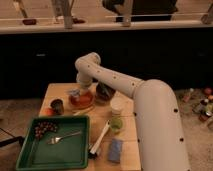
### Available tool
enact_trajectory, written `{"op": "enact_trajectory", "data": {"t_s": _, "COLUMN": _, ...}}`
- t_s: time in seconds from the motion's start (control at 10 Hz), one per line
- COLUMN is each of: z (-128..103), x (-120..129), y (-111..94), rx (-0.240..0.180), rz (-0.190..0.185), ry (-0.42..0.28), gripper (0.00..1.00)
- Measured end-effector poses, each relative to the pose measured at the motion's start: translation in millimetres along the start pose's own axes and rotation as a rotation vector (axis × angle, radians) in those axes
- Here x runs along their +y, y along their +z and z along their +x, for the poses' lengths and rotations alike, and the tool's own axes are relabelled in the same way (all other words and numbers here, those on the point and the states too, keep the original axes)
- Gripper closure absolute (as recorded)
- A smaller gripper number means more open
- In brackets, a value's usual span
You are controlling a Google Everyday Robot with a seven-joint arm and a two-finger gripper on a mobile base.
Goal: Place towel in red bowl
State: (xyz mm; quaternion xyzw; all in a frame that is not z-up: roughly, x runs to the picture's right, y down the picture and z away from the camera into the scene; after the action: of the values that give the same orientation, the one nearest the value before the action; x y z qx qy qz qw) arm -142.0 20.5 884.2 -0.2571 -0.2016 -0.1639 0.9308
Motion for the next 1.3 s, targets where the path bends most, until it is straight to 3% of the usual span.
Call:
{"op": "enact_trajectory", "data": {"t_s": 0.8, "z": -8.2, "x": 5.1, "y": -1.8, "rx": -0.132, "rz": -0.102, "ry": -0.165, "gripper": 1.00}}
{"op": "enact_trajectory", "data": {"t_s": 1.3, "z": 1.3, "x": 7.6, "y": -3.2, "rx": -0.240, "rz": -0.058, "ry": -0.162, "gripper": 1.00}}
